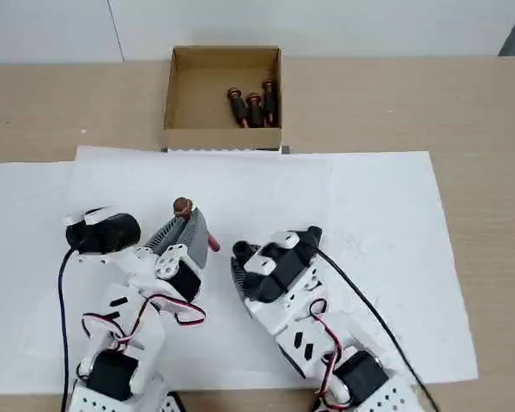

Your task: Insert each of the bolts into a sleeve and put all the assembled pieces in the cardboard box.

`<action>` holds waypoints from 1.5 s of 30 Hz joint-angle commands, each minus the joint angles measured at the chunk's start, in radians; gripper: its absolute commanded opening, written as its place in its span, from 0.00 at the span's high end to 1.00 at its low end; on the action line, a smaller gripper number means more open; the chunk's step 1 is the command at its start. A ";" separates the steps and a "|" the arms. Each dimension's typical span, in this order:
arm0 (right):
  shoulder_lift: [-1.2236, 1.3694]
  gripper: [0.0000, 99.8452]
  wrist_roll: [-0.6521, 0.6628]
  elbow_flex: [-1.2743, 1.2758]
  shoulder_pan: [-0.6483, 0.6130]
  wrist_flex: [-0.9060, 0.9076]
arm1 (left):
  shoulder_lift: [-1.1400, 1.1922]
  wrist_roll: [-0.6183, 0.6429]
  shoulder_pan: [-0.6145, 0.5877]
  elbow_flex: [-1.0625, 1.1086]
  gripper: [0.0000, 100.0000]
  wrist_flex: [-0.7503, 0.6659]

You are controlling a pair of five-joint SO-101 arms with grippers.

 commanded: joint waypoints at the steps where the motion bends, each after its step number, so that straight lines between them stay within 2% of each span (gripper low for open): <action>1: -0.010 1.00 -0.005 0.011 -0.019 -0.019 | -0.015 0.005 0.008 -0.008 0.99 -0.048; 4: -0.010 1.00 0.005 0.011 -0.021 -0.018 | -0.015 0.005 0.006 -0.012 0.99 -0.109; 9: -0.010 1.00 0.114 0.012 -0.016 0.038 | -0.015 0.005 0.048 -0.015 0.99 -0.180; 15: -0.010 1.00 0.117 0.012 -0.015 0.045 | -0.015 0.003 0.091 -0.051 0.99 -0.163; 23: -0.010 1.00 0.118 0.012 0.033 0.045 | -0.015 0.003 0.091 -0.113 0.99 -0.046; 28: -0.010 1.00 0.120 0.012 0.033 0.044 | -0.015 0.003 0.110 -0.113 0.99 -0.041; 32: -0.010 1.00 0.170 0.012 0.028 0.036 | -0.015 0.003 0.155 -0.113 0.99 -0.044; 45: -0.012 1.00 0.183 0.002 0.028 0.001 | -0.014 0.002 0.158 -0.084 0.99 -0.041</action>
